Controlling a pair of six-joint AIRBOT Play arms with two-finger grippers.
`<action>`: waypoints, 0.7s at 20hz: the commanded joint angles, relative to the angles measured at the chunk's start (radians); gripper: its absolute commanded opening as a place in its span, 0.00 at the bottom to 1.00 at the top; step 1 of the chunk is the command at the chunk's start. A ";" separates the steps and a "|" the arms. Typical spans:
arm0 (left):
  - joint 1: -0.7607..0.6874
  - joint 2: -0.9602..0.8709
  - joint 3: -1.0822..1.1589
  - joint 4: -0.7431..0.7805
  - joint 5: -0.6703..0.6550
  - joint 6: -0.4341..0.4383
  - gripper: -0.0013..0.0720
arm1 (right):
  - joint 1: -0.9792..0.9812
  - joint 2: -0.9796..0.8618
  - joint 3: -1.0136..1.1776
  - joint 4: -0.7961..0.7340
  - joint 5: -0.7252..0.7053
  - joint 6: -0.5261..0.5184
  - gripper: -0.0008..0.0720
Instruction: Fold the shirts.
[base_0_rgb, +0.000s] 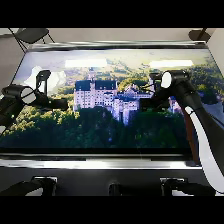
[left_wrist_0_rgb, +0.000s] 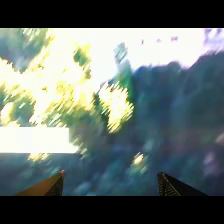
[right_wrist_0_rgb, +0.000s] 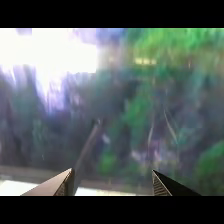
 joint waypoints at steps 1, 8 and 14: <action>0.008 -0.002 0.014 -0.040 0.174 -0.084 1.00 | 0.001 0.000 0.000 -0.006 -0.114 -0.001 0.80; 0.563 -0.048 0.133 -0.239 0.399 -0.624 1.00 | 0.001 0.000 0.000 -0.028 -0.107 -0.004 0.80; 0.824 -0.166 0.056 -0.269 0.212 -0.485 1.00 | 0.001 0.000 0.000 -0.020 -0.117 -0.004 0.80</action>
